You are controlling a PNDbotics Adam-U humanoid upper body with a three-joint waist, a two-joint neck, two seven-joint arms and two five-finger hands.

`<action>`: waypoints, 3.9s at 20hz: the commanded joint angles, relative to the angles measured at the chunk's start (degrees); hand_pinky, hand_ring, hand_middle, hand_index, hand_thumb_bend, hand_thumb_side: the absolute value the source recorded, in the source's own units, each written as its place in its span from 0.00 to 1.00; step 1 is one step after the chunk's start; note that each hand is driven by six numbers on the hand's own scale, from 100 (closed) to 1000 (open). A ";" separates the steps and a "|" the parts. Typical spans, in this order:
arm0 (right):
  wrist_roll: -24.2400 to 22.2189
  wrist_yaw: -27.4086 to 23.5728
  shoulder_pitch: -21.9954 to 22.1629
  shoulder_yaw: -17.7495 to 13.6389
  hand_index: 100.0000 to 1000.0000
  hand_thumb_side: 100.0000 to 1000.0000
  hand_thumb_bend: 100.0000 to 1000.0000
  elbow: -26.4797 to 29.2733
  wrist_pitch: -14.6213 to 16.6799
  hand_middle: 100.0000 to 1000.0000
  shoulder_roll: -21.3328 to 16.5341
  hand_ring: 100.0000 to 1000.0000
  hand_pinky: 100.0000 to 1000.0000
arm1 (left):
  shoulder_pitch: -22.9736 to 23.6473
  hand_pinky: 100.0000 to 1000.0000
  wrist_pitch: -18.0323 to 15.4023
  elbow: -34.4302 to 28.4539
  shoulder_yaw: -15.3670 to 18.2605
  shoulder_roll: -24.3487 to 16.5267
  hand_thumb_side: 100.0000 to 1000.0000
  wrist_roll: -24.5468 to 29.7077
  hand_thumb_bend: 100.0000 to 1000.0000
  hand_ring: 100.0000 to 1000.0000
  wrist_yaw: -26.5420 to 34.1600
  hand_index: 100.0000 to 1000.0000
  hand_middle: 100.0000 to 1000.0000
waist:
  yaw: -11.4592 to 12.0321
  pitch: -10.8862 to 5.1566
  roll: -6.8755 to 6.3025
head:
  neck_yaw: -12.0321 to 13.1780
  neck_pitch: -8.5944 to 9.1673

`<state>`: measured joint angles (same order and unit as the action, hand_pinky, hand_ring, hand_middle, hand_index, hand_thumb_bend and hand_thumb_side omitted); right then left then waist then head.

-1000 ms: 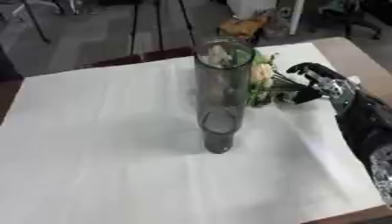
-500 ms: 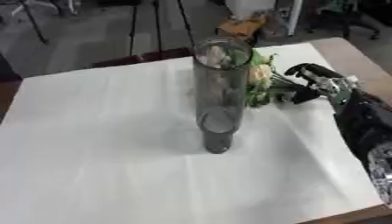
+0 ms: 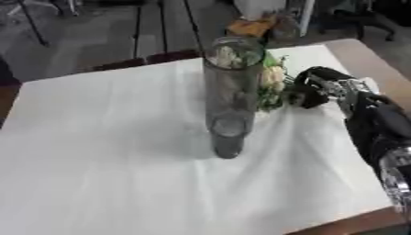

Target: Arrange flowers into the vase.

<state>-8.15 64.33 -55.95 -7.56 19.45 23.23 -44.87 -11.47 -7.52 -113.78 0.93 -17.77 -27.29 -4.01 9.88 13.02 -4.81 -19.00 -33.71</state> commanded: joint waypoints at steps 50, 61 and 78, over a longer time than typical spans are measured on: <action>18.35 -7.71 0.69 -20.59 0.00 0.00 0.24 18.93 -10.19 0.00 5.23 0.00 0.00 | 0.57 0.68 -0.10 -0.81 0.54 -1.06 0.96 -0.50 0.47 0.63 -0.78 0.82 0.61 | -2.43 -2.96 1.39 | -0.24 0.02; 16.85 -17.05 1.39 -18.38 0.00 0.00 0.19 17.49 -10.62 0.00 4.05 0.00 0.00 | 0.77 0.68 -0.10 -0.81 0.57 -1.14 0.96 -0.52 0.47 0.63 -0.85 0.82 0.61 | -2.31 -3.19 1.54 | -0.62 -0.02; 16.40 -31.47 2.85 -17.42 0.02 0.00 0.13 18.63 -12.10 0.00 1.06 0.00 0.00 | 0.95 0.69 -0.12 -0.81 0.71 -1.17 0.96 -0.78 0.47 0.63 -1.16 0.81 0.60 | -3.86 -3.20 2.24 | -0.86 -0.28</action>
<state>7.71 34.57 -51.89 -24.91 36.40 11.01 -39.31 -10.21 -7.55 -113.78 0.97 -17.59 -27.86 -4.88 6.25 11.96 -3.81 -19.76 -33.97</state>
